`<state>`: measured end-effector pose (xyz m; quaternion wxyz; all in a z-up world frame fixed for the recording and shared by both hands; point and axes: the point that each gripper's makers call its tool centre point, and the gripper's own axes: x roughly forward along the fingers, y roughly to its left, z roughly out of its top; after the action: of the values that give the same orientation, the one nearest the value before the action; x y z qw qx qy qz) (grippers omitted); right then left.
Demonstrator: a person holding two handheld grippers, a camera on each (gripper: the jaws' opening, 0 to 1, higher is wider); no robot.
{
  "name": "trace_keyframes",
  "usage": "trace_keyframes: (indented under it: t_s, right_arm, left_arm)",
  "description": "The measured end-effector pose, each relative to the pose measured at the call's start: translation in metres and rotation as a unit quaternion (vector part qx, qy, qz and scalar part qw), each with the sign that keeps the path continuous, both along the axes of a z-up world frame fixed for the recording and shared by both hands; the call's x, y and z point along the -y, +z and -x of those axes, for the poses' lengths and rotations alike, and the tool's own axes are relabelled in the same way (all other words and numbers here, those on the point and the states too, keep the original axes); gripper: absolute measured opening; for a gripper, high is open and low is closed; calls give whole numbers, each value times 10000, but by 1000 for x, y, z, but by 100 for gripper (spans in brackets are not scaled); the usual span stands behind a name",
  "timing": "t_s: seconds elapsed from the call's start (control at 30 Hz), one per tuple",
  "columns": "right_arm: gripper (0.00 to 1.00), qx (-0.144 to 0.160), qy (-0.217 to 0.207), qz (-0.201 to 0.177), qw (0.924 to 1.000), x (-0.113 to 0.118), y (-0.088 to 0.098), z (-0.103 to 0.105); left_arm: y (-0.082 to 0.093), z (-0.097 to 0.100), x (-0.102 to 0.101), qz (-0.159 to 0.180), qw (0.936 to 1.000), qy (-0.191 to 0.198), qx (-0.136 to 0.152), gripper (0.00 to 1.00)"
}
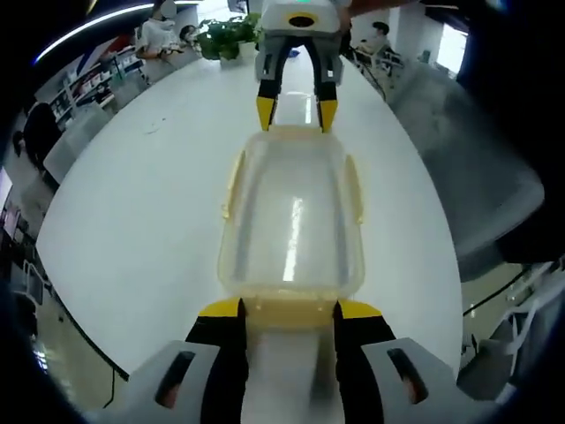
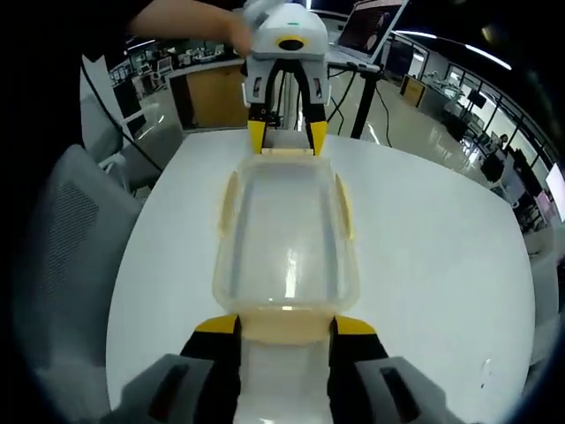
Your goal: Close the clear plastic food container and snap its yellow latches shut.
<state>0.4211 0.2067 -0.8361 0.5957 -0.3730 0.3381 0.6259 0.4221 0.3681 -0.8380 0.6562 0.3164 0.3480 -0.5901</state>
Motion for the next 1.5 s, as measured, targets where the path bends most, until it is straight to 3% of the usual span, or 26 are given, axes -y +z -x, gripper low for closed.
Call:
trace_keyframes:
  t_s: [0.33,0.83,1.5]
  right_arm:
    - [35,116,32,-116,9999,3,20,-8]
    - [35,160,112,-176,9997,7,24,-7]
    - [35,228,101,-164,9996,37,31,-6]
  left_arm:
    - [24,-7,3,-47,9998,49,163,35]
    - [30,-3,9,-110,9996,110,219,35]
    - [41,-1,38,-84,9992,229,312,35]
